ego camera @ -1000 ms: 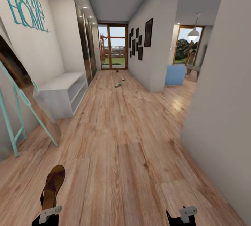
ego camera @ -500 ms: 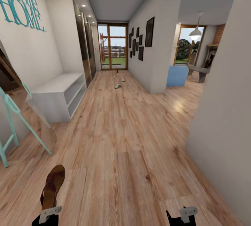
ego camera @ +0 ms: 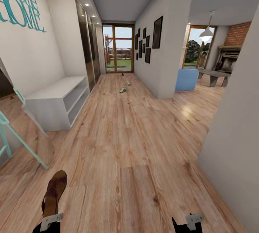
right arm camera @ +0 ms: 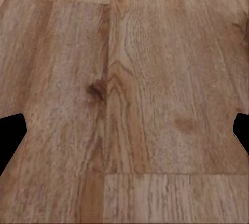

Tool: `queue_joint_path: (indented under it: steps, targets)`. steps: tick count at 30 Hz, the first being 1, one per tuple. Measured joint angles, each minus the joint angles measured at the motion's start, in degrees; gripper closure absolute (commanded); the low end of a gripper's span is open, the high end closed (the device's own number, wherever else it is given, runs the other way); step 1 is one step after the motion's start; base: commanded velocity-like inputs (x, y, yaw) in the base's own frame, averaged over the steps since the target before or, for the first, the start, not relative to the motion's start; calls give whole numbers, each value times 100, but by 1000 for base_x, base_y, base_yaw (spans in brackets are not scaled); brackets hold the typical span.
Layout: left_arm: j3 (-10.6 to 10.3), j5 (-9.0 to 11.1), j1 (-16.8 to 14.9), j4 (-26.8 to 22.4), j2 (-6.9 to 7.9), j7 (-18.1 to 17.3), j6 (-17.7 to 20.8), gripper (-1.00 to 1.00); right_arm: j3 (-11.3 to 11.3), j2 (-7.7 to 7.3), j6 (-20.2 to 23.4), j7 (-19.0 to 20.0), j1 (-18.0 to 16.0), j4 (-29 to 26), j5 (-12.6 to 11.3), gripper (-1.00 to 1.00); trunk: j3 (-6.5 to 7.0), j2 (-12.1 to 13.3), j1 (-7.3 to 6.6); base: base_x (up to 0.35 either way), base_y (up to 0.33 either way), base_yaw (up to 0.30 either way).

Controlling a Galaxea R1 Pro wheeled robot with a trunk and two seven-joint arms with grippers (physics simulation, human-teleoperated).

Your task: Pick up the two gym shoes and the two sandals from the corridor floor and place them onto the hallstand (shoe rack) in the corridor, making sure they are on the rack and not on the floor. Arrange them so the two gym shoes are next to each other and the two sandals are next to each other.

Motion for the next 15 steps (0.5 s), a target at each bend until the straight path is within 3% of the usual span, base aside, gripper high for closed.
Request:
queue_joint_path:
  steps: [15]
  targets:
    - [-2, -7, -1, 3, 5, -2, 0, 100, 0, -5, -5, -8, 0, 28, 4, -100, 5, 0, 0, 329, -111, 9]
